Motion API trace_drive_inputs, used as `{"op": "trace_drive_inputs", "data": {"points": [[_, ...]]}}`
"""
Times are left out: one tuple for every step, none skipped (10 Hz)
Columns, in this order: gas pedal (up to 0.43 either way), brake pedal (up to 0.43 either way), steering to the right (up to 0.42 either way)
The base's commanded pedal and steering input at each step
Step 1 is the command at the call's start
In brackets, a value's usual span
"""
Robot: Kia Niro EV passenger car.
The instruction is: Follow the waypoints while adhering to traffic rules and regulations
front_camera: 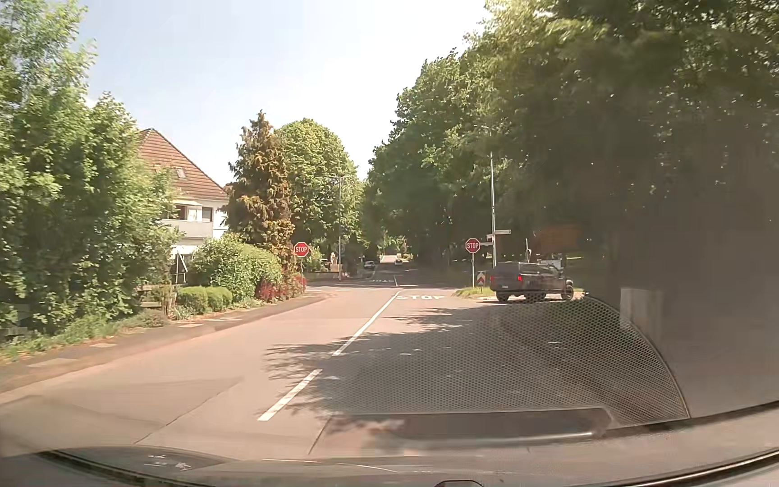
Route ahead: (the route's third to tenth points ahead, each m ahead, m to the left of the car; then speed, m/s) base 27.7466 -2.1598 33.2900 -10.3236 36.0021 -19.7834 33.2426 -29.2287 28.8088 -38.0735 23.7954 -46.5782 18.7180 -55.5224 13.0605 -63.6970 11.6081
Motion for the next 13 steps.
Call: {"op": "trace_drive_inputs", "data": {"points": [[0.0,0.189,0.0],[0.0,0.207,0.0],[0.0,0.232,0.004],[0.0,0.232,0.006],[0.0,0.232,0.009],[0.0,0.232,0.013],[0.0,0.238,0.018],[0.0,0.238,0.024],[0.0,0.238,0.029],[0.0,0.244,0.034],[0.0,0.256,0.04],[0.0,0.262,0.049],[0.0,0.268,0.06]]}}
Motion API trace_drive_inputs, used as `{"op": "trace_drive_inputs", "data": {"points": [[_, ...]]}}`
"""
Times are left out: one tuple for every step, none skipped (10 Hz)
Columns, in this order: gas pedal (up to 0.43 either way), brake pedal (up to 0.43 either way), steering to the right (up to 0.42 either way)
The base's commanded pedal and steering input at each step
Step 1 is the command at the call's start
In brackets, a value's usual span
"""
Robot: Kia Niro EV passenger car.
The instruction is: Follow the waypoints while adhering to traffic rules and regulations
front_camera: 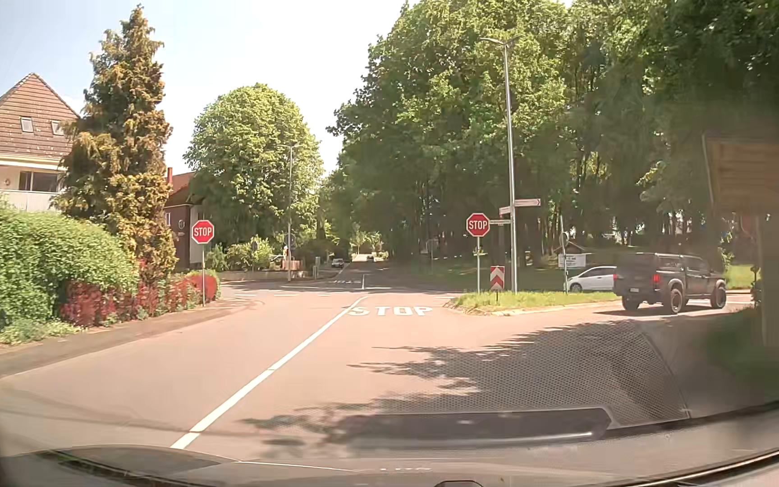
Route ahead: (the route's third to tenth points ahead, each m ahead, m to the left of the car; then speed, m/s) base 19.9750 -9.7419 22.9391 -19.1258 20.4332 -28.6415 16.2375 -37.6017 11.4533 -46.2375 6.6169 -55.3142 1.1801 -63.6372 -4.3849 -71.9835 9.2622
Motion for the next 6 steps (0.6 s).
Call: {"op": "trace_drive_inputs", "data": {"points": [[0.0,0.268,0.07],[0.0,0.262,0.085],[0.0,0.262,0.098],[0.0,0.256,0.111],[0.0,0.256,0.122],[0.0,0.256,0.135]]}}
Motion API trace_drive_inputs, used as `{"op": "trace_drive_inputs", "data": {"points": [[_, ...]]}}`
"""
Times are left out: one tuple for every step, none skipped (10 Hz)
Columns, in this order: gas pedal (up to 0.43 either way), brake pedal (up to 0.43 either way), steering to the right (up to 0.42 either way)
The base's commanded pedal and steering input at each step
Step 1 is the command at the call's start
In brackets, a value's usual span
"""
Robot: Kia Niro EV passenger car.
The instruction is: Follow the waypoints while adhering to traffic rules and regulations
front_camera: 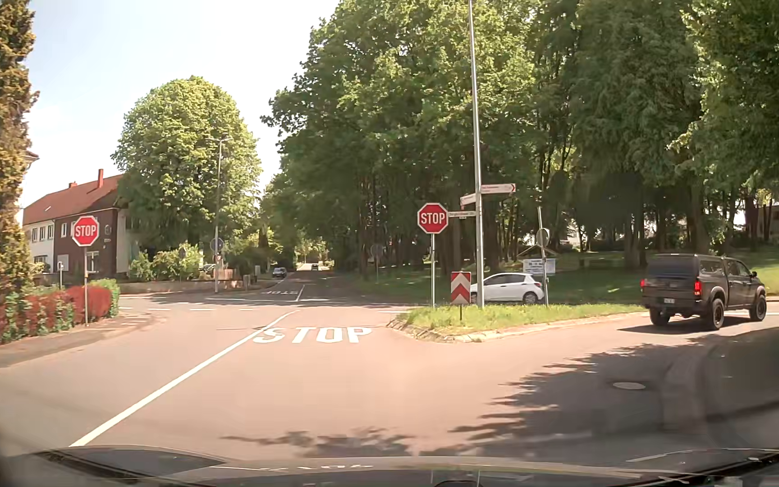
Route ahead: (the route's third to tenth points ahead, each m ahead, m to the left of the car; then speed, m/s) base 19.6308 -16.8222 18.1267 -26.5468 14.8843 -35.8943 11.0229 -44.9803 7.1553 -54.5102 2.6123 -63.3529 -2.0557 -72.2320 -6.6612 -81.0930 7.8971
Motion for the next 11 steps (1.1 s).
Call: {"op": "trace_drive_inputs", "data": {"points": [[0.0,0.256,0.145],[0.0,0.256,0.151],[0.0,0.262,0.16],[0.0,0.256,0.168],[0.0,0.244,0.18],[0.0,0.232,0.194],[0.0,0.22,0.21],[0.0,0.207,0.228],[0.0,0.207,0.24],[0.0,0.213,0.253],[0.0,0.201,0.265]]}}
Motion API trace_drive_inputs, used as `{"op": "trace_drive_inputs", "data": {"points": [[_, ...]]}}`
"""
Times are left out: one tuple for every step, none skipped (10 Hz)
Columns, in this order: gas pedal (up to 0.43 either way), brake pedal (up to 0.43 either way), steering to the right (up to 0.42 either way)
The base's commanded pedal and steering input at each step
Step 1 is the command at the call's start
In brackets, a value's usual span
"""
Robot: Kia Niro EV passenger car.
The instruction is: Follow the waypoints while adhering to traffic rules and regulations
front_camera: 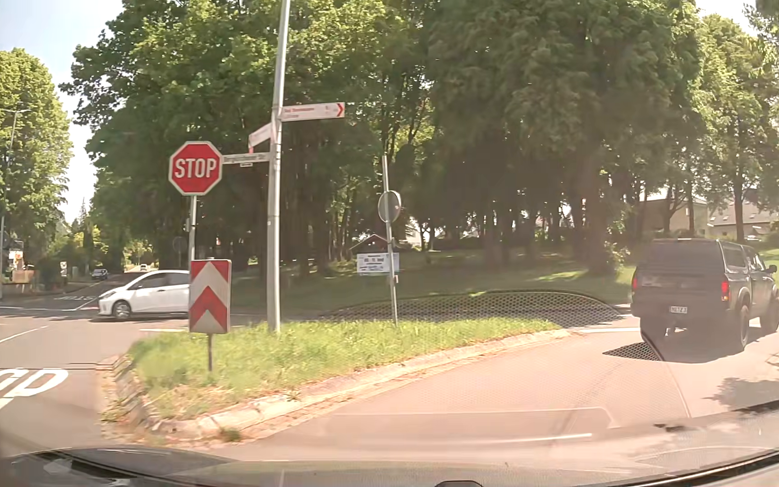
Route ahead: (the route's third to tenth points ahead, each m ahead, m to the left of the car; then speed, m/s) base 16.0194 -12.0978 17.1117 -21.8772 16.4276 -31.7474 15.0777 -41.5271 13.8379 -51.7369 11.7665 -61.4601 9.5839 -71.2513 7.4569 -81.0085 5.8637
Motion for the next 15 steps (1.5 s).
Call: {"op": "trace_drive_inputs", "data": {"points": [[0.0,0.159,0.275],[0.0,0.134,0.285],[0.0,0.116,0.297],[0.0,0.085,0.306],[0.0,0.055,0.311],[0.0,0.043,0.312],[0.0,0.037,0.311],[0.0,0.018,0.311],[0.0,0.012,0.308],[0.0,0.006,0.304],[0.0,0.006,0.297],[0.0,0.006,0.291],[0.0,0.012,0.286],[0.0,0.055,0.284],[0.0,0.128,0.283]]}}
